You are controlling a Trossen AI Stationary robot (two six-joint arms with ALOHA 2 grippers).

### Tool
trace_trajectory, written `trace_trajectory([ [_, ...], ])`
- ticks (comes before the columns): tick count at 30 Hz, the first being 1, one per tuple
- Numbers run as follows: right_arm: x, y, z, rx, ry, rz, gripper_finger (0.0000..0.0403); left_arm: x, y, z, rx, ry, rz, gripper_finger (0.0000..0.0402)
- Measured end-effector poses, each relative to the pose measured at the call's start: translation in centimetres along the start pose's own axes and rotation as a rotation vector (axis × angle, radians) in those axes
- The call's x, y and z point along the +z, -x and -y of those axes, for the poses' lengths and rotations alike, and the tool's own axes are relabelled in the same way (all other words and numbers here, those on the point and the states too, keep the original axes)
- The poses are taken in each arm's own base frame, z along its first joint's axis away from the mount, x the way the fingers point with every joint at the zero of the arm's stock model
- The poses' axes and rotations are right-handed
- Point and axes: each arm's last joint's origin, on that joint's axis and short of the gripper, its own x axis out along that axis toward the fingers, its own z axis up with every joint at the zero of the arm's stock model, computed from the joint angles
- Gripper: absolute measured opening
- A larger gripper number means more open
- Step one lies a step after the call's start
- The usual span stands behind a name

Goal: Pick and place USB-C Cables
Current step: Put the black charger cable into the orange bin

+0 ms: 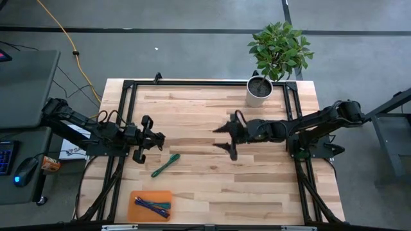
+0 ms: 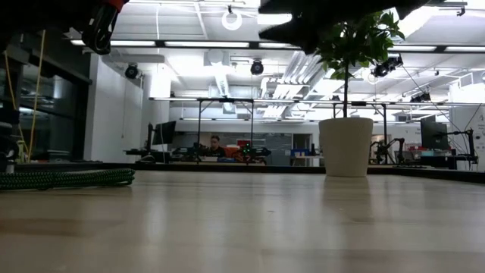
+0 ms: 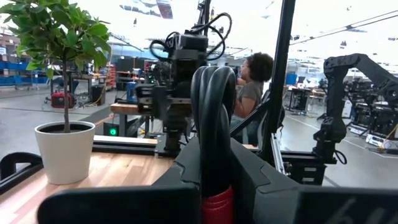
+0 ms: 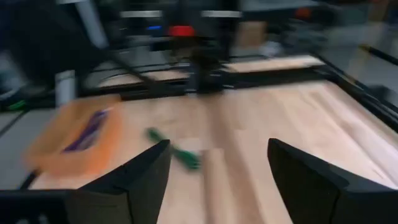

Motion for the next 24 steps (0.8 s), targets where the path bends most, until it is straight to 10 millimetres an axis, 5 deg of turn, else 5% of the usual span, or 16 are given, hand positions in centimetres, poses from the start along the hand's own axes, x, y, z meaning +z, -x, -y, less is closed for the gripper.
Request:
trace_trajectory([
  [5, -0.1, -0.2, -1.5, 0.081, 0.112, 0.023, 0.0190, 0.0, 0.0, 0.0, 0.000, -0.007, -0.001, 0.0020],
  [12, -0.5, 0.3, -1.4, 0.022, 0.162, -0.038, 0.0015, -0.1, 0.0, 0.0, 0.000, -0.025, -0.007, 0.0019],
  [24, -0.7, 0.3, -1.0, -0.021, 0.157, -0.063, 0.0002, -0.1, 0.0, 0.0, 0.000, -0.026, -0.011, 0.0019],
])
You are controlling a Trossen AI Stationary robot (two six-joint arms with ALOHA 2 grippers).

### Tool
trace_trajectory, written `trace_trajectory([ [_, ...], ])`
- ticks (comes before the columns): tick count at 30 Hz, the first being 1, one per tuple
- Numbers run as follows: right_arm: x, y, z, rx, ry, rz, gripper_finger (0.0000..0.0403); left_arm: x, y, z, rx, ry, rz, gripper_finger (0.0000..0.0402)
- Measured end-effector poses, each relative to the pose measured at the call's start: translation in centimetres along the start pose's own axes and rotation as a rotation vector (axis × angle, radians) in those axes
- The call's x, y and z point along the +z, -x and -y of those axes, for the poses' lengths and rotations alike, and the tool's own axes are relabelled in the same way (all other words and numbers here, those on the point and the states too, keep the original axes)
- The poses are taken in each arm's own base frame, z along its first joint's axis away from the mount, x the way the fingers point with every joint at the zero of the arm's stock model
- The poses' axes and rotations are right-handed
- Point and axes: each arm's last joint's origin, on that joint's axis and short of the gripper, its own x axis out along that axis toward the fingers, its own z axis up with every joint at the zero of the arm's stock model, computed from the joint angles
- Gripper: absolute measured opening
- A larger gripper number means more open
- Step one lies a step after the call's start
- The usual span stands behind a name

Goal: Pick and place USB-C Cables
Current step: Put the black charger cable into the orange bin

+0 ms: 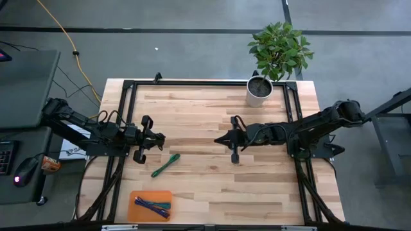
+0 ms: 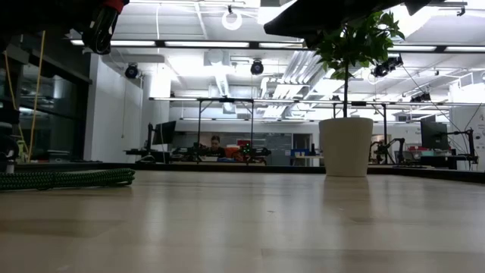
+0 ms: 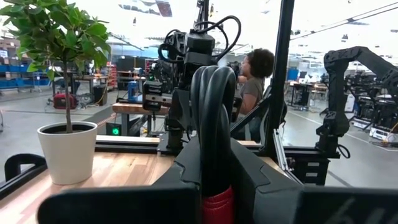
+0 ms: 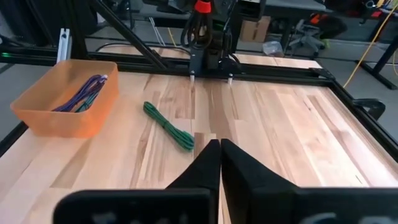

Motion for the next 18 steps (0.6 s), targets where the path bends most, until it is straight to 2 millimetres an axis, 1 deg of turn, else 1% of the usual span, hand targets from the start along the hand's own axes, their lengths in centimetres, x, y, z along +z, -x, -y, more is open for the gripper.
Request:
trace_trajectory([
  [13, -0.2, -0.2, 1.1, -0.034, -0.019, -0.019, 0.0000, -0.2, 0.0, 0.0, -0.001, -0.006, -0.017, 0.0019],
  [16, 0.0, 0.4, 1.2, -0.031, -0.025, -0.029, 0.0000, -0.2, 0.0, 0.0, -0.001, -0.007, -0.022, 0.0019],
  [18, 0.2, 1.2, 1.1, -0.025, -0.035, -0.013, 0.0000, -0.2, 0.0, 0.0, -0.001, -0.008, -0.023, 0.0019],
])
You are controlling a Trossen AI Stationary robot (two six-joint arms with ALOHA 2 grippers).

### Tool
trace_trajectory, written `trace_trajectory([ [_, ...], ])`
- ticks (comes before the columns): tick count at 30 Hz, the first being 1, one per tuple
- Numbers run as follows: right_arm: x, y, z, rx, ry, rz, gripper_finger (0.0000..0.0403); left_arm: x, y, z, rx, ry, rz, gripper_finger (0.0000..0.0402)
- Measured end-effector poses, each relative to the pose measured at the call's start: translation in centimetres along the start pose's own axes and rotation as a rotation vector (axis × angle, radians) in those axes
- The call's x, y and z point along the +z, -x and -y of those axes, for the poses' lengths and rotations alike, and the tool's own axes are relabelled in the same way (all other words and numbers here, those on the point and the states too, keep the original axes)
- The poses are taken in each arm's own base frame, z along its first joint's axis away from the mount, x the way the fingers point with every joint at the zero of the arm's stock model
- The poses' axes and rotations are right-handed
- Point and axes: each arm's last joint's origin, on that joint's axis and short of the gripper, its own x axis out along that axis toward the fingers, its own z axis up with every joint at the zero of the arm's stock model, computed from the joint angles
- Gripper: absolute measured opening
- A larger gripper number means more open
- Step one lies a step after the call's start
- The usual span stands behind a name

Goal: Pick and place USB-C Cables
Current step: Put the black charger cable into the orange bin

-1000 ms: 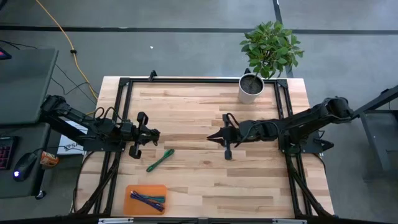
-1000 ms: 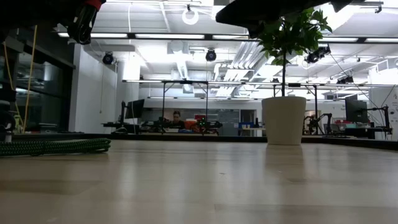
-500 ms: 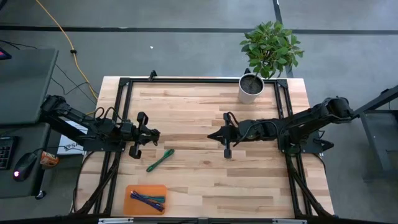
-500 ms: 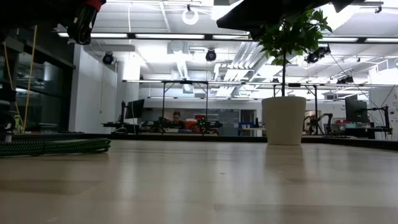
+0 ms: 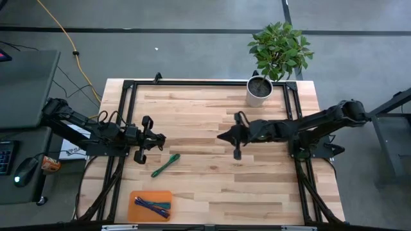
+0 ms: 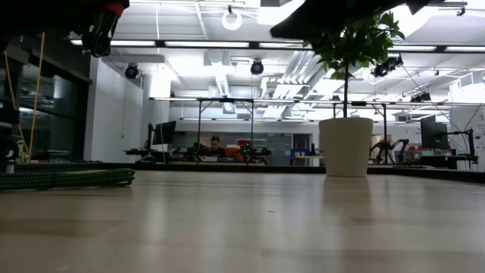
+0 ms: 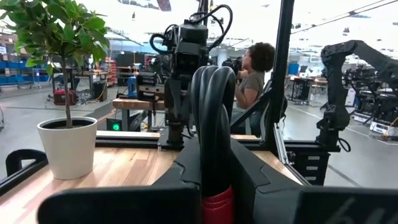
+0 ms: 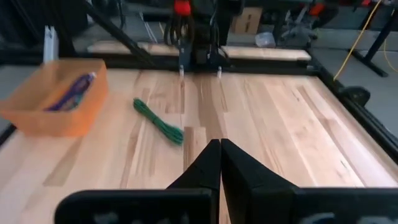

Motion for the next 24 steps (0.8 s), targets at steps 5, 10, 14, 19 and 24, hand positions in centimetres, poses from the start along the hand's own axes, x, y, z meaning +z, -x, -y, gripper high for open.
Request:
trace_trajectory([
  [5, -2.3, 3.5, 0.3, 0.023, -0.044, 0.192, 0.0000, 0.0, 0.0, 0.0, 0.000, 0.000, 0.001, 0.0019],
  [10, -4.5, 6.2, 0.9, 0.020, -0.099, 0.347, 0.0000, 0.2, 0.0, 0.0, 0.006, -0.001, 0.009, 0.0019],
  [14, -4.5, 6.6, 0.9, 0.019, -0.102, 0.360, 0.0000, 0.2, 0.0, 0.0, 0.008, -0.007, 0.006, 0.0019],
  [19, -4.4, 6.3, 0.9, 0.023, -0.099, 0.349, 0.0000, 0.1, 0.0, 0.0, 0.011, -0.008, 0.002, 0.0019],
  [24, -4.4, 6.3, 0.9, 0.025, -0.098, 0.347, 0.0000, 0.1, 0.0, 0.0, 0.011, 0.027, -0.003, 0.0019],
])
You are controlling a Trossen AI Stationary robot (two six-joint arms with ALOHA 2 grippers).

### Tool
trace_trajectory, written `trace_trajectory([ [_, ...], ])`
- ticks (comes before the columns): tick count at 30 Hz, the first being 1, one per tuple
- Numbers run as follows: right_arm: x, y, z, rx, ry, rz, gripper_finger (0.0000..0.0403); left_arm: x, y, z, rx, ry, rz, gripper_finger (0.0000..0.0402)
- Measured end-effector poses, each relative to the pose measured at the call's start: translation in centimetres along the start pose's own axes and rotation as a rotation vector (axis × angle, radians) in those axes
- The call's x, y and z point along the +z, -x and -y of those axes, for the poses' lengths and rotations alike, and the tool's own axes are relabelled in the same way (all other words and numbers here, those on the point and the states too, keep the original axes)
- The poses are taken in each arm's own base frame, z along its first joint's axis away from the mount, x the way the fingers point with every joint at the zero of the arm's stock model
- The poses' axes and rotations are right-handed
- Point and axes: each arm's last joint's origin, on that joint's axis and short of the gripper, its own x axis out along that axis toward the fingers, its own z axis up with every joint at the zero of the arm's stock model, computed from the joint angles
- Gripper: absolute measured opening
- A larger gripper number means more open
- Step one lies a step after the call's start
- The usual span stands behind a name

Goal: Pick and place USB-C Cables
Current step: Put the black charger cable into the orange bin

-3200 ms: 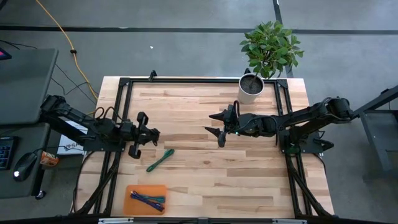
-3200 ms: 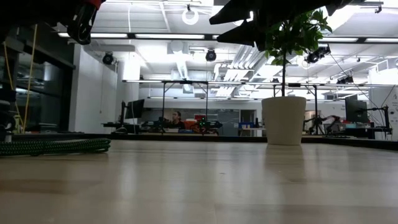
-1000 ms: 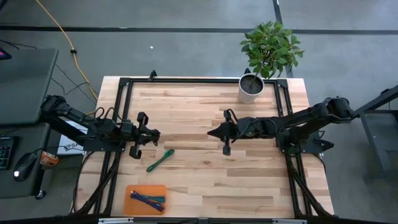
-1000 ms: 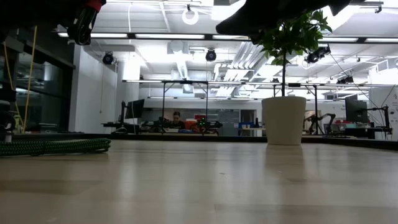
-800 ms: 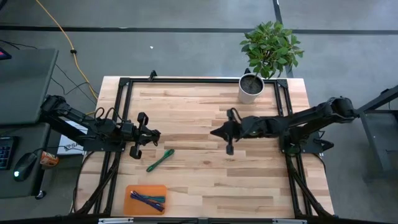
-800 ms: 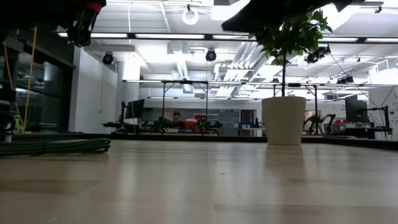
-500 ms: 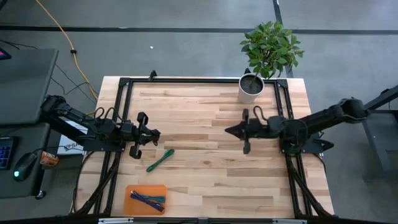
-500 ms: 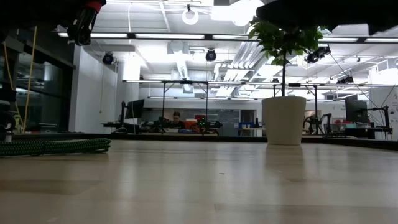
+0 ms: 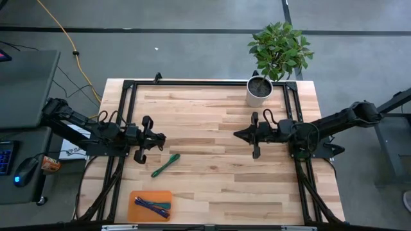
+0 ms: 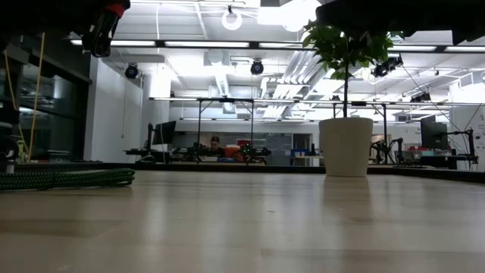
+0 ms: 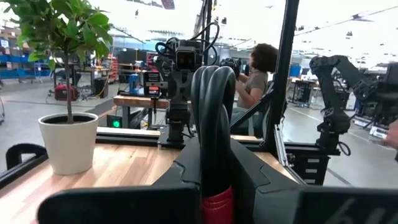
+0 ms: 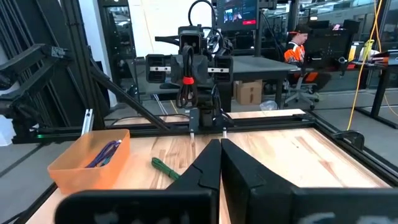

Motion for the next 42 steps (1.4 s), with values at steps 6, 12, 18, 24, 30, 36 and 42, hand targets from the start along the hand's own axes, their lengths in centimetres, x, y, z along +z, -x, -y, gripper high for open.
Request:
trace_trajectory([
  [6, 0.0, 0.0, 0.0, 0.000, 0.006, 0.000, 0.0000, 1.6, -0.5, 0.6, -0.059, 0.064, -0.009, 0.0019],
  [12, 0.0, 0.0, 0.0, 0.000, 0.007, 0.000, 0.0000, 4.8, -2.2, 3.1, -0.138, 0.035, -0.149, 0.0019],
  [18, -0.1, 0.0, 0.0, 0.000, 0.009, -0.009, 0.0000, 6.0, -4.2, 7.7, -0.241, -0.074, -0.364, 0.0019],
  [24, -0.1, 0.0, 0.0, 0.000, 0.011, -0.010, 0.0000, 5.8, -5.2, 13.0, -0.229, -0.103, -0.752, 0.0019],
  [30, -0.1, 0.0, 0.0, 0.000, 0.029, -0.014, 0.0000, 4.7, -6.0, 18.5, -0.282, -0.050, -0.997, 0.0019],
  [36, -0.2, 0.0, 0.0, -0.001, 0.036, -0.020, 0.0000, 2.0, -6.2, 22.1, -0.279, -0.010, -1.152, 0.0019],
  [42, -0.2, 0.0, 0.0, -0.001, 0.036, -0.026, 0.0000, -1.2, -6.3, 23.0, -0.210, -0.101, -1.241, 0.0019],
])
